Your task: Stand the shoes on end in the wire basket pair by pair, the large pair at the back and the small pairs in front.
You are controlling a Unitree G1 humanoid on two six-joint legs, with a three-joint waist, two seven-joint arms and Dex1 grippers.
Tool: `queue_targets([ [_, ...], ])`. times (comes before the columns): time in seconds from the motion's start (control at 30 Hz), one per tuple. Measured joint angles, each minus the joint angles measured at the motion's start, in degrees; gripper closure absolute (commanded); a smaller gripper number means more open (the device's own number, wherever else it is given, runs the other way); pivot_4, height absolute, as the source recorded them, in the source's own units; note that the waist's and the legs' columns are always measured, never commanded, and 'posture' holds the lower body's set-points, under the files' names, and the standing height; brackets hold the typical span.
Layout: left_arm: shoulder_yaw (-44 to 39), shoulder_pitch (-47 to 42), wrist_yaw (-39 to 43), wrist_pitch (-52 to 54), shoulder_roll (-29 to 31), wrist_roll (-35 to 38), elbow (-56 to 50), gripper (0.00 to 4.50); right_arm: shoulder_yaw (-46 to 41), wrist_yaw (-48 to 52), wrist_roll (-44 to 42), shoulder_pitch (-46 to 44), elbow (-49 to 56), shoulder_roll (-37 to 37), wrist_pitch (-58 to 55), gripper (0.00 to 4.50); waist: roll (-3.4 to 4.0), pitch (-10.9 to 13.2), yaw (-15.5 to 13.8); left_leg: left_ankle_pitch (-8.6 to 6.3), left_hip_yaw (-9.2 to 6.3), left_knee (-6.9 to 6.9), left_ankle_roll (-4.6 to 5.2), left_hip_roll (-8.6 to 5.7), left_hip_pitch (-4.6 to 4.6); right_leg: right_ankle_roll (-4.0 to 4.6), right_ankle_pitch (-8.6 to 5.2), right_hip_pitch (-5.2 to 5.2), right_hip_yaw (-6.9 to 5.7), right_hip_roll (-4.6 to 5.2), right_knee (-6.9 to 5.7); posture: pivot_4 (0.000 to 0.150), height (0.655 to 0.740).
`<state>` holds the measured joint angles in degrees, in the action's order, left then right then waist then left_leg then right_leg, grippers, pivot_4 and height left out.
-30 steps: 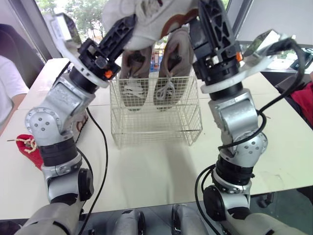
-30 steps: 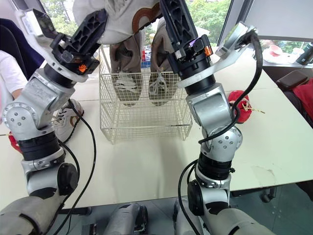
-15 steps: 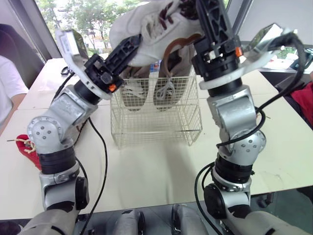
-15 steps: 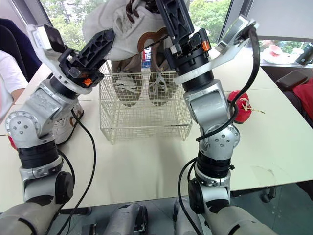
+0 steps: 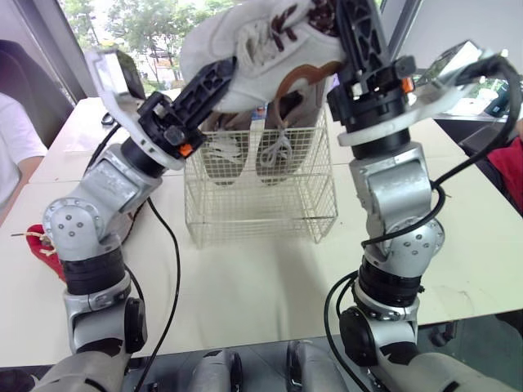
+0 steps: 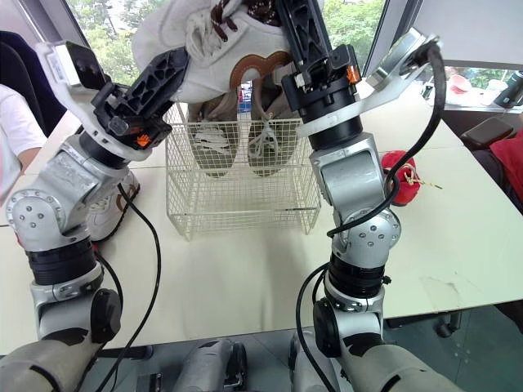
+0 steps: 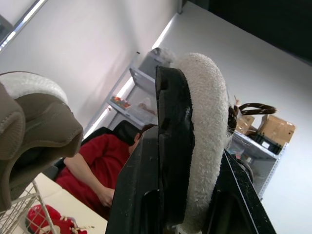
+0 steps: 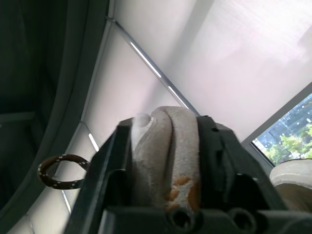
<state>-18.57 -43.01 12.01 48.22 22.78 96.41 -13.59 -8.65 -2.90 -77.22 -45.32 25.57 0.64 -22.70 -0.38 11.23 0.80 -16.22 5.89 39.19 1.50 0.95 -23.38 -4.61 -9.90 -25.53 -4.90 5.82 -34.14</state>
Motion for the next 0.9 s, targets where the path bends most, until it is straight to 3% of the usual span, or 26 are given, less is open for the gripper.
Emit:
queue_targets([
  [0.1,1.82,1.12,1.54,-2.4,2.2,-6.88,-3.47,4.24,0.27,-0.41,0.76,0.03,-0.05,-0.54,-0.09,3.19,0.0,0.0,0.02,0.0,0.02,-0.01,0.0,-0.01,-0.01,0.0,0.0,-0.01,0.0,-0.01,0.03,0.15,0.74],
  [0.37,2.08,5.86,2.45,-0.67,8.98,-8.7,-5.28,0.45,-0.52,-0.58,1.37,-2.56,-0.14,-4.06,-0.71,3.19,0.01,0.0,0.04,-0.03,0.0,-0.02,0.04,0.03,-0.01,0.01,-0.01,-0.03,0.0,0.0,0.03,0.15,0.74],
  [0.47,1.82,8.18,2.52,0.36,12.5,-8.33,-7.55,0.45,-0.12,-0.59,1.19,-2.93,-0.22,-4.11,-1.06,3.19,0.01,0.01,0.19,-0.04,0.0,-0.05,0.04,0.04,-0.01,0.01,-0.01,-0.06,0.0,0.0,0.03,0.15,0.74],
  [0.57,4.49,14.4,2.76,4.37,19.23,-13.12,-10.65,0.45,-1.16,1.57,0.56,-4.7,0.07,-5.68,-0.39,3.19,0.08,0.05,0.24,-0.03,0.03,-0.06,0.02,0.04,-0.01,0.0,-0.02,-0.08,0.02,-0.01,0.02,0.15,0.74],
  [0.63,4.75,16.79,4.09,5.36,22.97,-15.9,-12.37,0.45,-1.7,5.82,0.46,-5.08,-0.35,-12.4,-2.38,3.19,0.06,0.06,-0.2,-0.11,0.03,-0.05,0.15,0.01,-0.08,0.04,-0.04,-0.12,0.0,0.02,0.06,0.15,0.74],
  [0.77,3.35,16.93,8.14,5.18,30.8,-20.55,-16.76,0.45,-2.88,23.32,4.29,-7.29,-7.01,-33.52,-9.92,3.19,0.04,0.08,-0.57,-0.38,0.1,0.0,0.58,-0.05,-0.12,0.23,-0.15,-0.09,0.02,0.1,0.3,0.15,0.74],
  [0.9,3.59,16.85,8.58,5.16,32.12,-23.12,-19.39,0.45,3.13,40.82,15.94,-11.47,-15.14,-43.13,-9.75,3.19,0.07,0.09,0.17,-0.38,0.18,-0.11,0.58,0.01,-0.11,0.23,-0.16,-0.18,0.05,0.04,0.29,0.15,0.74],
])
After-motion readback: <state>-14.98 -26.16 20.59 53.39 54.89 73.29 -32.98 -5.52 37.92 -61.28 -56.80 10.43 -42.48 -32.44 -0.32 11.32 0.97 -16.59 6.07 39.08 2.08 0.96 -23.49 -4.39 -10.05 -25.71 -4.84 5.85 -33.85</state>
